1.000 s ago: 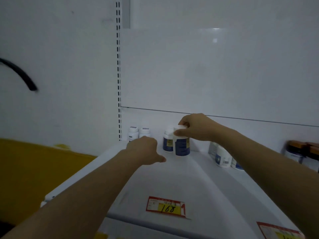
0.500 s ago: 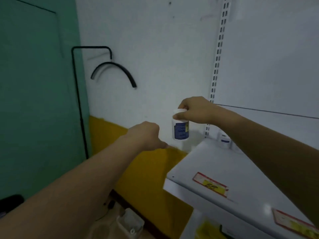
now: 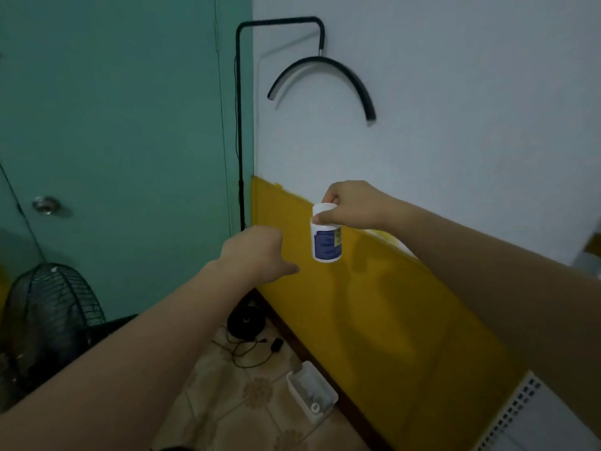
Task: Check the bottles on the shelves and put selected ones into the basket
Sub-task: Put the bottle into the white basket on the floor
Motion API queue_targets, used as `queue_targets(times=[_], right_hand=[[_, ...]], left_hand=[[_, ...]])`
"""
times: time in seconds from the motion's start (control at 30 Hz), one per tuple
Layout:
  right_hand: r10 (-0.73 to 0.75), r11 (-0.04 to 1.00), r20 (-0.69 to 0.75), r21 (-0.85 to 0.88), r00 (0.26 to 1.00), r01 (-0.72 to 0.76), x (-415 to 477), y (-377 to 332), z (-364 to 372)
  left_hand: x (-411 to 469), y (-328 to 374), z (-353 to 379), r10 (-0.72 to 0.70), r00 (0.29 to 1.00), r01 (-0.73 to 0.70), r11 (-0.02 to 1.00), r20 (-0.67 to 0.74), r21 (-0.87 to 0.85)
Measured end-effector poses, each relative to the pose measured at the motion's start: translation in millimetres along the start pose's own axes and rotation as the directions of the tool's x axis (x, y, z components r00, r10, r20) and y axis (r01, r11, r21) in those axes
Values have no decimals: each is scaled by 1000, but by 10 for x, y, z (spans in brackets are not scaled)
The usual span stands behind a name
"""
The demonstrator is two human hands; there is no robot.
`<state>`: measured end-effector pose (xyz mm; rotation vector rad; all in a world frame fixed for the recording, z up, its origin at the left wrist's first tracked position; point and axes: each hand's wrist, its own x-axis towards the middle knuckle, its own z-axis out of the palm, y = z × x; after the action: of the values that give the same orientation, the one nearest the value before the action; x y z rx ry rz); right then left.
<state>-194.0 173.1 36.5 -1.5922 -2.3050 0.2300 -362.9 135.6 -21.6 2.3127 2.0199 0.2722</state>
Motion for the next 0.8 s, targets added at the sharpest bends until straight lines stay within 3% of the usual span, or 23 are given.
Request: queue_targets(times=[0.2, 0.43, 0.67, 0.8], right_hand=[[18, 999, 84, 41, 996, -22, 1033, 309, 397], [116, 986, 131, 105, 985, -130, 1998, 851, 918], [261, 958, 193, 68, 946, -278, 2570, 1725, 2013], [340, 921, 291, 90, 894, -380, 2700, 2303, 2837]], left_hand=[[943, -390, 392, -52, 997, 53, 999, 56, -3], [2018, -582, 973, 42, 991, -39, 999, 124, -30], [3015, -783, 2229, 145, 971, -137, 989, 190, -51], [3330, -826, 3166, 182, 938, -159, 982, 296, -100]])
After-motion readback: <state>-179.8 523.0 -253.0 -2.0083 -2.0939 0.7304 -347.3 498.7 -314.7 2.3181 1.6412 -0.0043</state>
